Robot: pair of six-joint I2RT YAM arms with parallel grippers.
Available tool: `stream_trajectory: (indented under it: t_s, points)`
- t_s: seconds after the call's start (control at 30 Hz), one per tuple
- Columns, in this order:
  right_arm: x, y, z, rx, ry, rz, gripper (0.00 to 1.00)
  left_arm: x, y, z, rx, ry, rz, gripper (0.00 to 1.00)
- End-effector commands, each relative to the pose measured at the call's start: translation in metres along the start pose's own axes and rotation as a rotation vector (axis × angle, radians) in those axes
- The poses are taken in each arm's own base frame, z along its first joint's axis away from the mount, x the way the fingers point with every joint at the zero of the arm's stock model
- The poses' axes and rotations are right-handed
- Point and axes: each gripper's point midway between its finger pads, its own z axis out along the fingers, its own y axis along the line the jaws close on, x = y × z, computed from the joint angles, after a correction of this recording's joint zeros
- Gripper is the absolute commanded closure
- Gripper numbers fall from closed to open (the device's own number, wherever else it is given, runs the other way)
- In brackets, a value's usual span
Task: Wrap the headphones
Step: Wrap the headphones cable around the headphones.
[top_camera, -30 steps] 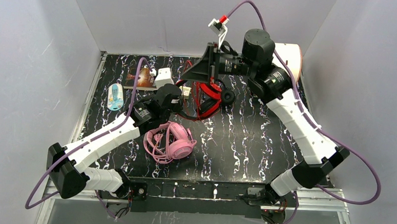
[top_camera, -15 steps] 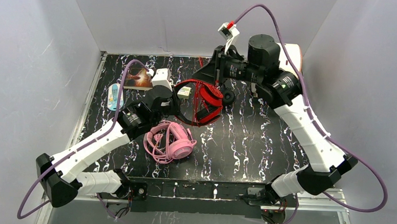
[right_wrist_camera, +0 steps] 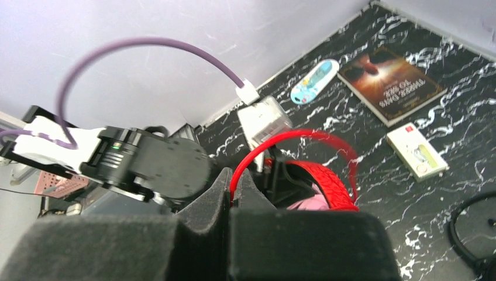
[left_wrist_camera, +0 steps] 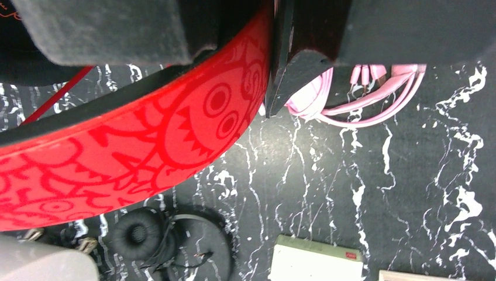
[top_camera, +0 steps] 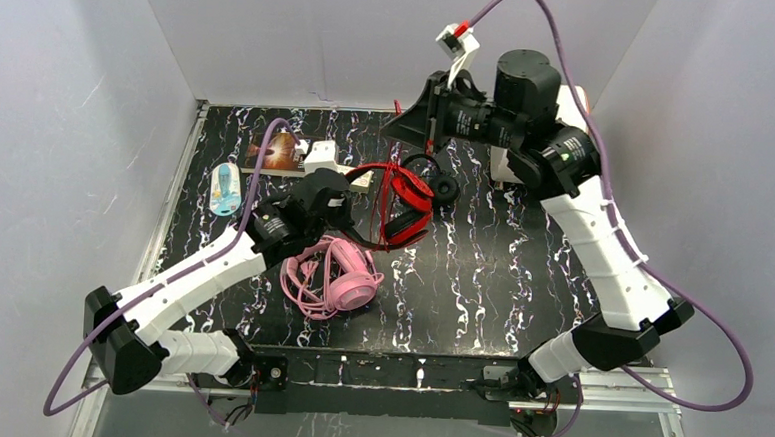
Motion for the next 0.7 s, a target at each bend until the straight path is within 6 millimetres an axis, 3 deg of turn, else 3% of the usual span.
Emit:
stream_trajectory:
  t_s: [0.0, 0.13, 0.33, 0.43, 0.5, 0.67]
  points:
    - [-0.023, 0.027, -0.022, -0.042, -0.064, -0.061, 1.0, -0.008, 0.007, 0.001, -0.046, -0.036, -0.06, 1.0]
    - [-0.016, 0.018, -0.024, -0.001, -0.036, -0.068, 1.0, -0.008, 0.006, 0.001, -0.04, -0.033, -0.059, 1.0]
    - [0.0, 0.058, -0.037, -0.212, 0.03, -0.074, 1.0, -0.005, 0.023, 0.01, -0.155, 0.029, -0.097, 1.0]
    - [0.025, 0.068, -0.043, -0.3, 0.093, -0.021, 1.0, -0.008, 0.033, 0.022, -0.183, 0.089, -0.185, 1.0]
    - [0.035, 0.076, -0.052, -0.331, 0.088, 0.016, 1.0, -0.017, 0.029, 0.027, -0.17, 0.101, -0.222, 1.0]
    - [0.086, 0.071, -0.051, -0.355, 0.097, 0.126, 1.0, -0.052, 0.013, 0.036, -0.176, 0.066, -0.261, 1.0]
